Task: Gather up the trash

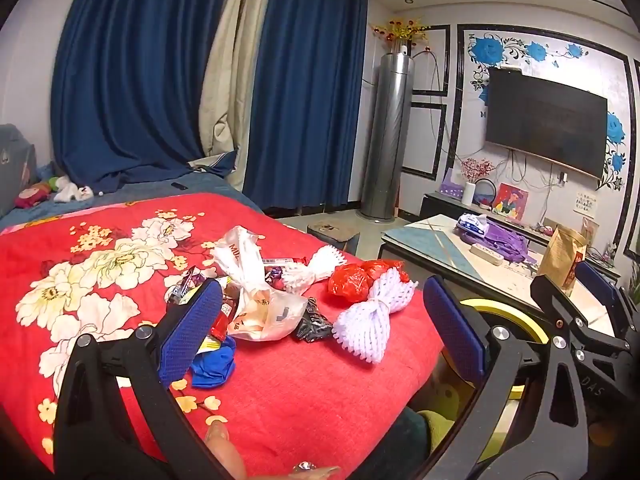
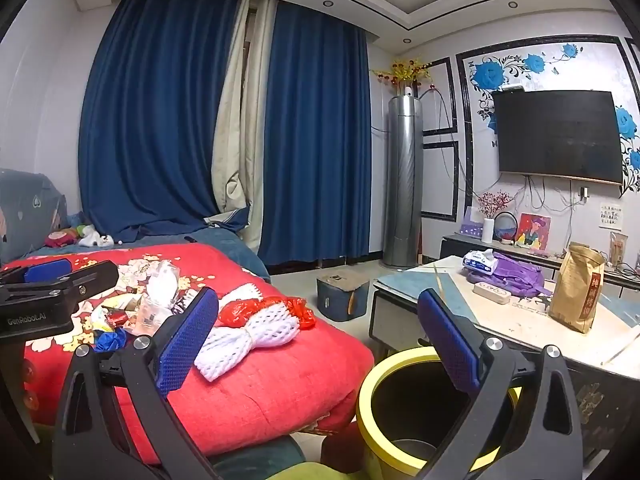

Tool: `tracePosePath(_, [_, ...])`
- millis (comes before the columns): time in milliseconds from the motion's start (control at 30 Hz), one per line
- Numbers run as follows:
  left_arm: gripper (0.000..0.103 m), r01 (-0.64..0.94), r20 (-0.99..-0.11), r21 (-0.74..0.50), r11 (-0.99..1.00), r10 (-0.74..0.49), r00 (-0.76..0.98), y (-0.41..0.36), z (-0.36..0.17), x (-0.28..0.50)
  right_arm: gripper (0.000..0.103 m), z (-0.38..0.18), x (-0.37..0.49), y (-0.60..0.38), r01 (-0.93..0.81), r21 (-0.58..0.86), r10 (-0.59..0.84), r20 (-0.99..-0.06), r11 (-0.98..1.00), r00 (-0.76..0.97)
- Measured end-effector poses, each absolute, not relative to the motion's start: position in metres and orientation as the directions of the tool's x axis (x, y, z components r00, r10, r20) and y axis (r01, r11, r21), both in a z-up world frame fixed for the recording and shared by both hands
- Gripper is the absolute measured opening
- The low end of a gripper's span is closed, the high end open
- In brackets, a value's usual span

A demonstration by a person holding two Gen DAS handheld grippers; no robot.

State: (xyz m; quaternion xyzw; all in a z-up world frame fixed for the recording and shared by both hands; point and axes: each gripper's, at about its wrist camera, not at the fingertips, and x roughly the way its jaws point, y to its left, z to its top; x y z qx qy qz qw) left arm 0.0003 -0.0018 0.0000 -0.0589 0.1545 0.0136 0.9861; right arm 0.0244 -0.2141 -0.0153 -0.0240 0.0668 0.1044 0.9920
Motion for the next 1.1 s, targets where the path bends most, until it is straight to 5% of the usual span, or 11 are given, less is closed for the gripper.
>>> tracePosePath(1100, [0.092, -0.042, -0.307, -0.114, 0.993, 0.005, 0.952, -0.0043, 0.0027, -0.0001, 0.097, -0.0208, 0.0277, -0.2104, -0.221, -0.033, 0.214, -0.152, 0.975, 0.965])
